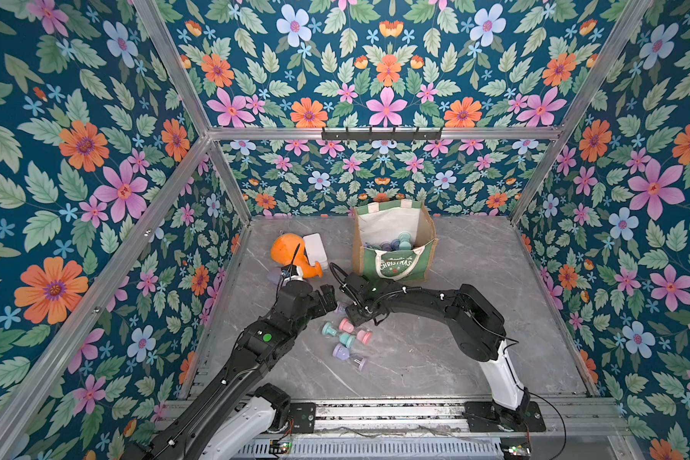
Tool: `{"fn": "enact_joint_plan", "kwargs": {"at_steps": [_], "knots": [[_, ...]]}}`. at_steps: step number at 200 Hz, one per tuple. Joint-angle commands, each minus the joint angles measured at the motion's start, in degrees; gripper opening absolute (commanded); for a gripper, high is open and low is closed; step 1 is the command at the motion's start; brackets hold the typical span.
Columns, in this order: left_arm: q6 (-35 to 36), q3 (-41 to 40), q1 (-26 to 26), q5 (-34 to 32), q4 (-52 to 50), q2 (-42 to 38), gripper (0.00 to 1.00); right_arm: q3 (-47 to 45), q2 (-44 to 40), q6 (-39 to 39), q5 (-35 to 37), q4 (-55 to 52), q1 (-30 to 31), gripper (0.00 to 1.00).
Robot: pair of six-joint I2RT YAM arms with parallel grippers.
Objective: Put the hourglass into the canvas bag
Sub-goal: Pick up the hourglass from the center of the board.
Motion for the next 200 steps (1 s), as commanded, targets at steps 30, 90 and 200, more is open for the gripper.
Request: {"fn": "enact_joint_plan", "kwargs": {"at_steps": [30, 90, 200], "knots": [[0.48, 0.45, 0.09, -0.30, 0.88, 0.37, 1.00, -0.03, 1.11, -1.08, -0.05, 0.58, -0.19, 0.63], [0.67, 0.34, 0.09, -0.22, 1.25, 1.03, 1.00, 0.11, 0.45, -2.55, 0.04, 0.83, -0.25, 0.51], [1.14, 1.73, 0.09, -0.43, 0.42, 0.63, 1.00, 0.23, -6.03, -3.47, -0.31, 0.02, -0.32, 0.40]]}}
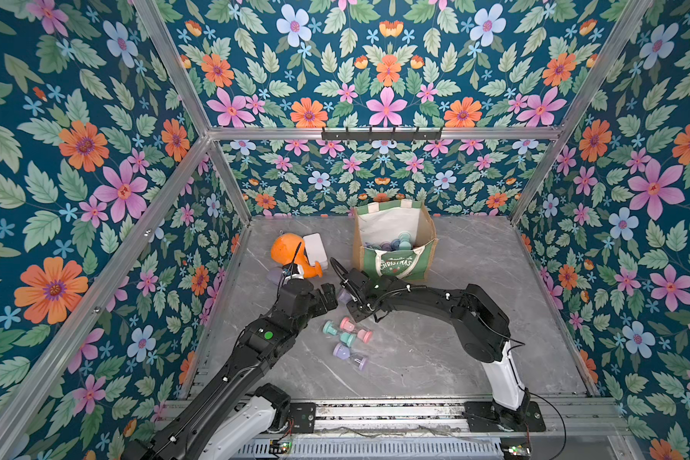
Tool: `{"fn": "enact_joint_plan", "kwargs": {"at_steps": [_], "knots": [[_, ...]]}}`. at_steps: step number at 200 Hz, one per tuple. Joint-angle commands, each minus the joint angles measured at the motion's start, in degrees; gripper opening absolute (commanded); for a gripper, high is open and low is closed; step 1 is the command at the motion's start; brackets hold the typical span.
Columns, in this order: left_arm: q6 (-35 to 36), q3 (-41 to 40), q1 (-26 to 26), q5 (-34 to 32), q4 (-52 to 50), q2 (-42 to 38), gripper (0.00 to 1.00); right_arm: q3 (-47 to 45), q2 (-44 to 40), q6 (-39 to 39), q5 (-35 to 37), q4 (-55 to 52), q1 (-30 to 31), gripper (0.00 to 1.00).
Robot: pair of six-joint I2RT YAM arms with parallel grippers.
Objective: Put the hourglass into the canvas bag
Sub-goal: Pick up the hourglass from the center of the board, then place the hourglass in the canvas bag.
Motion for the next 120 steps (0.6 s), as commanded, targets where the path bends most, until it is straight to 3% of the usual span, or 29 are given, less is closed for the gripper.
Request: {"fn": "enact_joint_plan", "kwargs": {"at_steps": [1, 60, 120], "knots": [[0.88, 0.93, 0.09, -0.45, 0.20, -0.26, 1.00, 0.10, -2.57, -0.53, 0.06, -0.51, 0.01, 0.40], [2.78, 5.21, 0.08, -1.13, -0.97, -0.04, 1.00, 3.58, -11.64, -0.10, -0.28, -5.29, -0.33, 0.41], [5.49, 11.68, 0.14, 0.94, 1.23, 4.13, 1.00, 12.23, -17.78, -1.90, -1.79, -12.03, -5.04, 0.41]]}}
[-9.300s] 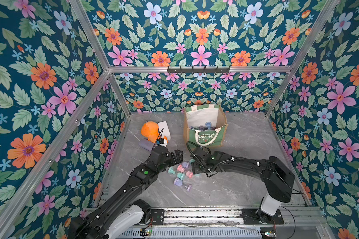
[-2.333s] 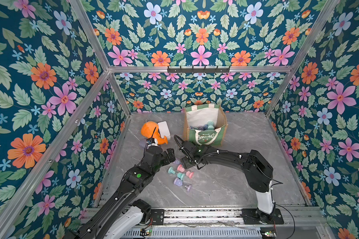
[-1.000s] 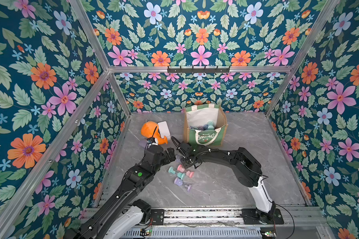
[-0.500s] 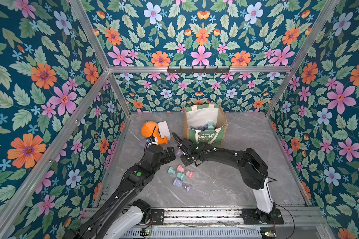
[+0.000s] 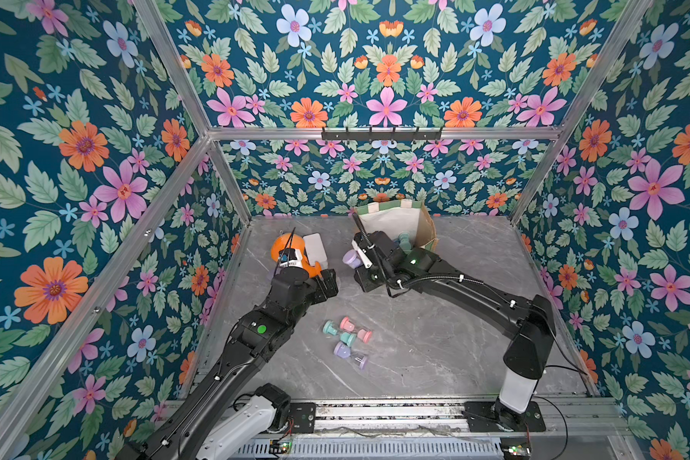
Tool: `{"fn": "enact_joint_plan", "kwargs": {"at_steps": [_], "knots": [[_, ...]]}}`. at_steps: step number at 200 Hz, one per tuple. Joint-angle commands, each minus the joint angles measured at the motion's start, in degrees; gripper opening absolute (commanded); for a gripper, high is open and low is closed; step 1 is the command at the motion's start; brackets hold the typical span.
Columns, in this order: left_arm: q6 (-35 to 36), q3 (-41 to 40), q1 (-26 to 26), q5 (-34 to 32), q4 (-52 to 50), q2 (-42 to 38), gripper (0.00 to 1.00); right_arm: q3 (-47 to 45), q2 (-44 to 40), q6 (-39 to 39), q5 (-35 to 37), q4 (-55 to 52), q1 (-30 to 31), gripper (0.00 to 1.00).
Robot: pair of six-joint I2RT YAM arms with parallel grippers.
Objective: Put the hourglass into the canvas bag
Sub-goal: Place the hourglass in the canvas bag.
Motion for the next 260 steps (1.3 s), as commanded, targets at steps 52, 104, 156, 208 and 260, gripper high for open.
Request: {"fn": "enact_joint_plan", "kwargs": {"at_steps": [52, 104, 156, 208, 260], "knots": [[4.43, 7.99, 0.09, 4.91, 6.48, 8.60, 1.00, 11.21, 0.40, -3.49, -1.63, -7.21, -9.20, 0.41], [5.60, 12.47, 0.08, 7.78, 10.60, 16.33, 1.00, 20.84, 8.97, -3.69, -2.91, -9.97, -17.14, 0.41], [5.82, 15.02, 0.08, 9.60, 13.70, 22.84, 1.00, 29.66, 20.21, -5.35, -0.34, -13.18, -20.05, 0.41], [6.02, 16.60, 0.25, 10.02, 15.41, 26.72, 1.00, 30.96, 27.11, -5.87, -0.65, -12.56, -22.14, 0.41], [5.53, 16.02, 0.58, 10.30, 17.22, 29.18, 1.00, 30.41, 30.62, -5.89, 0.32, -11.84, -22.82, 0.41]]}}
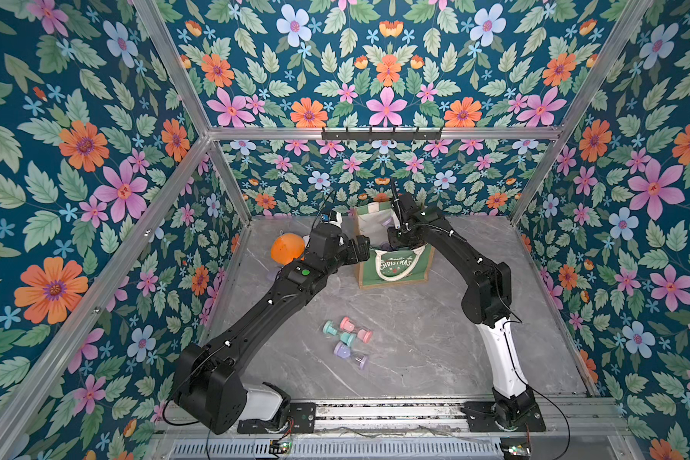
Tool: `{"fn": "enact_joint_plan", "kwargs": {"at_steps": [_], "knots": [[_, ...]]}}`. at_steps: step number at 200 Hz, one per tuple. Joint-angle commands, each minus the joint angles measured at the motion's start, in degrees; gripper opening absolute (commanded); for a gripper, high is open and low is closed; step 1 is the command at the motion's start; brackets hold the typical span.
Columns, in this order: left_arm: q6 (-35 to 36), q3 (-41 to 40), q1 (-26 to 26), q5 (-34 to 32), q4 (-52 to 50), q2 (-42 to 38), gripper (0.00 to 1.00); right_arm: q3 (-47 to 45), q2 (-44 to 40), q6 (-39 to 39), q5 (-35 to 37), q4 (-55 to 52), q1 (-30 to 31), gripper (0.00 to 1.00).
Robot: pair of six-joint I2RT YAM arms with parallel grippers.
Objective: Put the hourglass into the canvas bag
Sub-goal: Place the hourglass in the canvas bag.
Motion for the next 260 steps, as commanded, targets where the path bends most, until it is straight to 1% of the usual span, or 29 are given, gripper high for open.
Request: {"fn": "enact_joint_plan", "kwargs": {"at_steps": [1, 25, 60, 84, 97, 127, 175, 211, 236, 260], "knots": [[0.10, -0.22, 0.22, 0.36, 2.14, 0.63, 1.00, -0.16, 0.78, -1.44, 1.11, 0.74, -0.15, 0.41], [-0.42, -0.73, 0.24, 0.89, 3.10, 0.86, 1.00, -1.55, 1.45, -1.59, 1.96, 1.64, -0.15, 0.41], [-0.55, -0.90, 0.31, 1.20, 3.21, 1.18, 1.00, -3.59, 1.55, -1.52, 2.35, 2.98, -0.14, 0.45], [-0.70, -1.00, 0.37, 1.20, 3.21, 1.06, 1.00, -4.10, 1.59, -1.45, 2.73, 3.25, -0.15, 0.52], [-0.70, -1.01, 0.34, 0.99, 3.30, 1.11, 1.00, -4.10, 1.27, -1.39, 2.96, 3.16, -0.15, 0.58], [-0.80, -0.97, 0.35, 1.20, 3.30, 1.07, 1.00, -4.16, -0.29, -1.52, 3.28, 3.27, -0.15, 0.64], [-0.97, -0.76, 0.41, 1.62, 3.17, 0.64, 1.00, -3.23, -5.01, -1.53, 2.42, 1.90, -0.15, 0.76], [-1.38, -1.64, 0.41, 2.30, 2.97, -1.46, 1.00, -3.65, -10.00, 0.31, -0.44, 0.54, -0.06, 0.78], [-1.37, -2.90, 0.41, 1.34, 1.76, -4.15, 1.00, -4.17, -13.93, 1.70, -2.41, -0.51, 0.27, 0.80], [-1.23, -5.27, 0.42, -0.16, 0.51, -7.61, 1.00, -4.92, -18.11, 1.70, -1.86, -1.92, 2.18, 0.80]]}}
